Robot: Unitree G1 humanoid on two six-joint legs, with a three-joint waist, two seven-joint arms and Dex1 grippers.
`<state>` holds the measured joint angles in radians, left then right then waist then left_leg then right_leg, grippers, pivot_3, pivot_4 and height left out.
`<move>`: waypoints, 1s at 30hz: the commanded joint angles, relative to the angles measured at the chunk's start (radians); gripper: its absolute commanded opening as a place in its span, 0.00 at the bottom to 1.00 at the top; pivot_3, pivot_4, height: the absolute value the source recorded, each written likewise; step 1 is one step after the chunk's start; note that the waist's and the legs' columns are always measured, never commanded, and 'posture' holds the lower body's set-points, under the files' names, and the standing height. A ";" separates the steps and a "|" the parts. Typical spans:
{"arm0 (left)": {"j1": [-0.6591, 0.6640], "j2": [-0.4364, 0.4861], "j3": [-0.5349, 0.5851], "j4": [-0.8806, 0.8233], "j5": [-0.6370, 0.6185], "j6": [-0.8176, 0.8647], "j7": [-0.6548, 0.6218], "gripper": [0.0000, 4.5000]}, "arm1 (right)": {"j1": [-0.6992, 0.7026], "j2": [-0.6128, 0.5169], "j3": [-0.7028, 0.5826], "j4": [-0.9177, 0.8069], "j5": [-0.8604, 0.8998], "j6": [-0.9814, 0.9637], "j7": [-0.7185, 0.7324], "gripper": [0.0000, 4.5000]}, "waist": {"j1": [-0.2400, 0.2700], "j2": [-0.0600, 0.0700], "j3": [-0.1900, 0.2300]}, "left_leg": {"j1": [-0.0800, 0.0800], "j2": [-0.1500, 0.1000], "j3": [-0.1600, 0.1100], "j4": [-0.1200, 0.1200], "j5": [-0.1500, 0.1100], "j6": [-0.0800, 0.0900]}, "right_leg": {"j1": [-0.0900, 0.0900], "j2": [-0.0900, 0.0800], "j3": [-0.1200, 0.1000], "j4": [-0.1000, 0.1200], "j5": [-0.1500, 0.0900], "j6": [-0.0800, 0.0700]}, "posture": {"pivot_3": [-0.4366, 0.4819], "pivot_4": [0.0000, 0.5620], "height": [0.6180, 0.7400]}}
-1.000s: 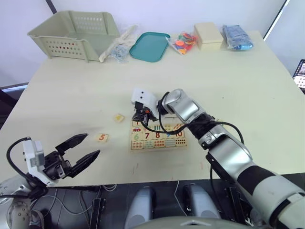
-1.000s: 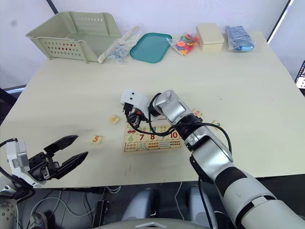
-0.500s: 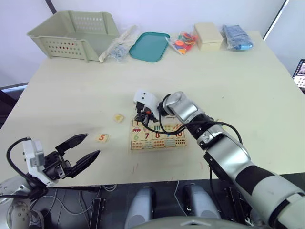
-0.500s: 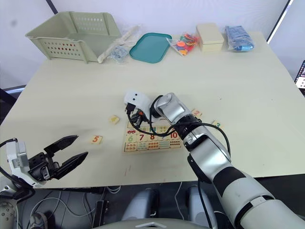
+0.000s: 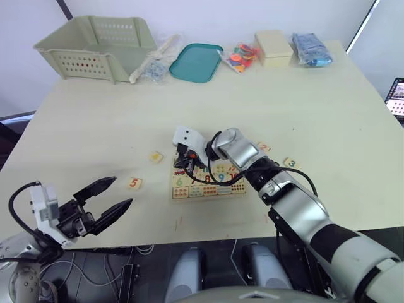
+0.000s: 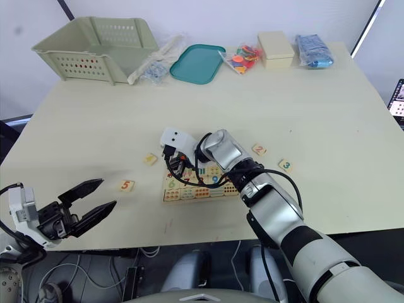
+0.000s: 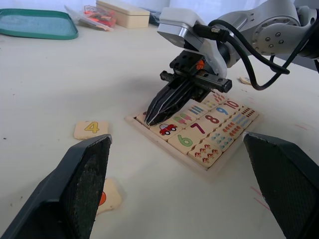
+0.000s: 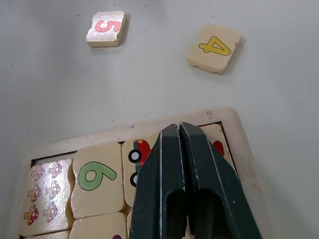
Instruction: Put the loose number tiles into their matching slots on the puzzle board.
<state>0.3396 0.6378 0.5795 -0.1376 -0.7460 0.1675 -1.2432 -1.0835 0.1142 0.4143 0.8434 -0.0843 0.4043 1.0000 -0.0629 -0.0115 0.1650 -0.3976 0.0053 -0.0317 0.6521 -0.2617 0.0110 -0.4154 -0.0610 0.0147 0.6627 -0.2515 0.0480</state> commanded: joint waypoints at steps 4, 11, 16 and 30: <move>0.016 -0.002 0.021 -0.021 -0.012 -0.010 0.002 1.00 | 0.040 -0.034 -0.090 -0.097 0.080 -0.027 0.028 0.01 | 0.004 0.000 0.000 | 0.000 0.000 0.000 0.000 0.000 0.000 | 0.000 -0.001 0.000 0.000 0.000 0.000 | 0.48 0.27 1.00; 0.038 -0.011 0.027 -0.033 -0.016 -0.013 0.010 1.00 | 0.236 -0.164 -0.222 -0.595 0.286 0.058 0.106 0.01 | 0.007 0.000 0.000 | -0.002 0.000 -0.001 0.000 0.000 0.000 | 0.000 -0.003 -0.001 -0.001 0.000 0.000 | 0.48 0.27 1.00; 0.064 -0.019 0.034 -0.039 -0.015 -0.018 0.013 1.00 | 0.419 -0.322 -0.313 -0.933 0.431 0.150 0.115 0.01 | 0.021 0.000 0.000 | -0.002 0.000 0.000 0.001 0.000 0.000 | 0.000 -0.002 0.000 -0.001 0.000 0.000 | 0.48 0.27 1.00; 0.063 -0.004 0.023 0.046 0.016 -0.045 -0.018 1.00 | 1.132 -0.757 -0.681 -1.277 0.561 -0.014 0.163 0.95 | 0.046 -0.002 0.000 | 0.002 0.001 0.003 0.003 -0.001 0.003 | 0.006 0.004 0.002 -0.003 -0.001 0.001 | 0.48 0.27 1.00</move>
<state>0.3940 0.6206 0.5843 -0.0957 -0.7296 0.1398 -1.2480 0.0298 -0.6291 -0.2164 -0.3896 0.4468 0.4265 1.1503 -0.0172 -0.0136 0.1650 -0.3939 0.0072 -0.0287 0.6550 -0.2628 0.0136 -0.4086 -0.0542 0.0168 0.6594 -0.2525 0.0490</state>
